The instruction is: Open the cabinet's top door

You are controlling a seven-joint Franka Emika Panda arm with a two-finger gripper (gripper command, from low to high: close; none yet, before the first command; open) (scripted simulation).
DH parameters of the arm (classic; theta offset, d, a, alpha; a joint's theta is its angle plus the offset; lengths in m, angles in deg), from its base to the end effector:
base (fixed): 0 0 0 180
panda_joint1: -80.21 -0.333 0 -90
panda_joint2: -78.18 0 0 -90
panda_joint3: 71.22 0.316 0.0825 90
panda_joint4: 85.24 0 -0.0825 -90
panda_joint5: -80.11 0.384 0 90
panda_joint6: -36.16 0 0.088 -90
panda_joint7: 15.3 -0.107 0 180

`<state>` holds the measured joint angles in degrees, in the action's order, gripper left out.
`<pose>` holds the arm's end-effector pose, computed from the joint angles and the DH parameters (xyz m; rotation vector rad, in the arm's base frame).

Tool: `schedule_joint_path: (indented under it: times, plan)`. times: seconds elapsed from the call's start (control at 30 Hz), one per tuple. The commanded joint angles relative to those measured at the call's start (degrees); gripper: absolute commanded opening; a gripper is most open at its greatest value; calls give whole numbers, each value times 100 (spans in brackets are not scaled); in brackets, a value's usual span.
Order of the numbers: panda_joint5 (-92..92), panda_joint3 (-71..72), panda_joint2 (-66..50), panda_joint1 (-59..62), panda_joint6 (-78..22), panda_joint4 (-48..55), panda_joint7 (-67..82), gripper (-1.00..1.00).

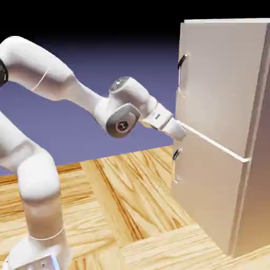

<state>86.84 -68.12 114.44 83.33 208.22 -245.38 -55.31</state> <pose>0.3826 -0.0078 0.4848 -2.4096 1.0243 -1.0855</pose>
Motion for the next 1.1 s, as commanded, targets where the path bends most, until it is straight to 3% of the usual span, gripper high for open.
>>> schedule_joint_path:
  times: [0.0, 1.07]
  plan:
    - [250, 115, 133, 141, -72, 32, 91, 0]
    - [8225, 3801, 4398, 4655, -2379, 1051, 2987, 0]
